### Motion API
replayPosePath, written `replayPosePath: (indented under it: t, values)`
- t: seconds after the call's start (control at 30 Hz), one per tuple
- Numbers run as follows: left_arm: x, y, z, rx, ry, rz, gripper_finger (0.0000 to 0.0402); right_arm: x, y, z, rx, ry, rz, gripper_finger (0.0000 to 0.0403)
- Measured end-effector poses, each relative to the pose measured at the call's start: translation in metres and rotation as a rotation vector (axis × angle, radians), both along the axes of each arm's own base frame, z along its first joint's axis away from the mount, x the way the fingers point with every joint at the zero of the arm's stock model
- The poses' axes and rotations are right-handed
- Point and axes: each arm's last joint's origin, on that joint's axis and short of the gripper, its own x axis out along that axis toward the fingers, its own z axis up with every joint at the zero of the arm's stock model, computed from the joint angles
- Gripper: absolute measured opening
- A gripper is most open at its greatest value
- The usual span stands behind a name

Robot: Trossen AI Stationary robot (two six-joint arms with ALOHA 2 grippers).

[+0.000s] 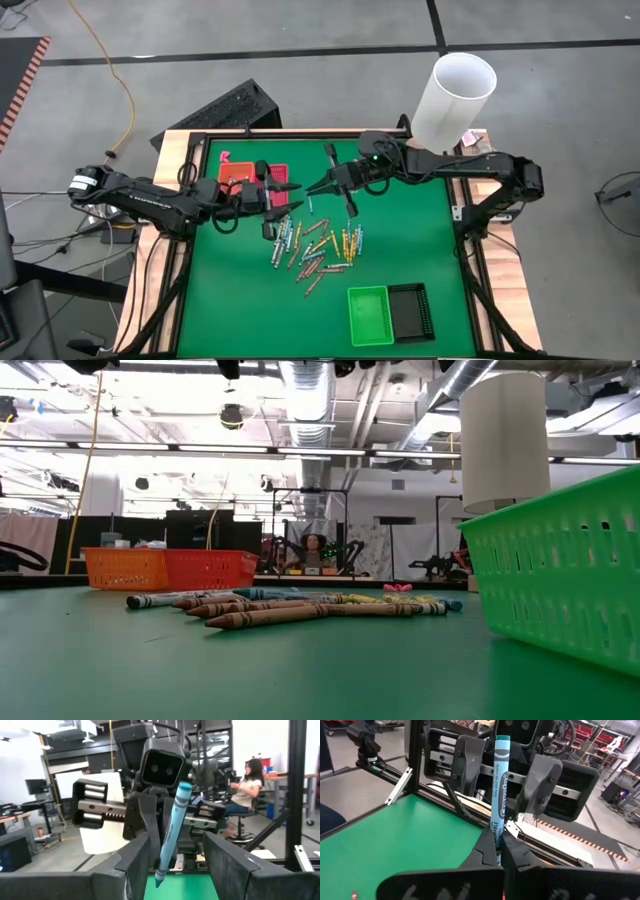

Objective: Sort crayons
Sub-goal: Put the blue crayon into the red bin

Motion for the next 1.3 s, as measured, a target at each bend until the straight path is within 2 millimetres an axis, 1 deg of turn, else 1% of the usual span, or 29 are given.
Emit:
replayPosePath:
  t: [0.4,0.53,0.93,1.0,1.1,1.3]
  values:
    - [0.000,0.001,0.001,-0.015,-0.013,0.003,0.0171,0.000,0.000,0.000,0.000,-0.003,0.000,0.0001]
    - [-0.001,0.002,0.004,-0.009,-0.043,0.006,0.0171,0.000,0.000,0.000,0.000,-0.004,0.000,0.0001]
    - [0.001,0.002,0.002,-0.012,-0.043,0.014,0.0169,0.000,0.000,0.003,-0.004,-0.027,0.000,0.0001]
    - [0.001,0.003,0.002,-0.017,-0.042,0.027,0.0161,0.000,0.000,0.002,-0.004,-0.027,0.000,0.0001]
    - [0.001,0.003,0.002,-0.018,-0.046,0.029,0.0136,0.006,-0.001,-0.002,0.003,-0.027,-0.001,0.0001]
    - [0.002,0.004,0.001,-0.036,-0.032,0.025,0.0083,0.021,-0.003,-0.017,0.009,-0.011,-0.004,0.0001]
